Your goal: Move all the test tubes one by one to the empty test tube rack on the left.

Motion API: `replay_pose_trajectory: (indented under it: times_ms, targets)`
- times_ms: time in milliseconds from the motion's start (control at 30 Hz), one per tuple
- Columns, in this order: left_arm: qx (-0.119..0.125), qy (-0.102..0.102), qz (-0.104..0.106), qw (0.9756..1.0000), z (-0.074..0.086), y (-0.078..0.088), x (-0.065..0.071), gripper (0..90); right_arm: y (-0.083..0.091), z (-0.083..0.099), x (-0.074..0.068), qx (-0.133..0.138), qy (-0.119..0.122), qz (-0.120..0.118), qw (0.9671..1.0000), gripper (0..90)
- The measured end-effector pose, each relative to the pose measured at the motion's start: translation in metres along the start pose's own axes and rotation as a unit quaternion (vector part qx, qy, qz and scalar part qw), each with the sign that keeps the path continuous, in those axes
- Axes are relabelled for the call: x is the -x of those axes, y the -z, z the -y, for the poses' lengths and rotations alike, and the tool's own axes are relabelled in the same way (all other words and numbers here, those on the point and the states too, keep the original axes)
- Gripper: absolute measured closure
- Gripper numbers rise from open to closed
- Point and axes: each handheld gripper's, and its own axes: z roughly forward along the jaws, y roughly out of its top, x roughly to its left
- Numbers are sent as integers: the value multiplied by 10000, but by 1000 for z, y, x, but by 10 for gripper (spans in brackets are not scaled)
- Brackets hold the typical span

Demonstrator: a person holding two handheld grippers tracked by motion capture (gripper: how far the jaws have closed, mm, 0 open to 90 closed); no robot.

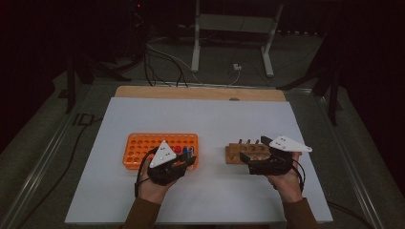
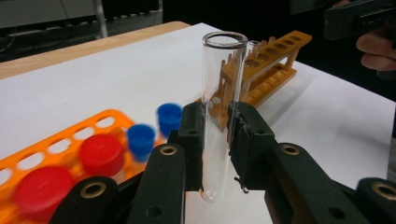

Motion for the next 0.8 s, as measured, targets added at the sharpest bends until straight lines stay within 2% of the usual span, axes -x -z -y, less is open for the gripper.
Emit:
replay_pose_trajectory:
  times_ms: [367, 800]
  targets:
    - [125, 89, -384, 9991, 6, 27, -20, 751, 1, 0, 1, 27, -17, 10, 10000, 0]
    - [90, 228, -837, 9962, 18, 45, -41, 751, 3, -1, 2, 44, -26, 3, 10000, 0]
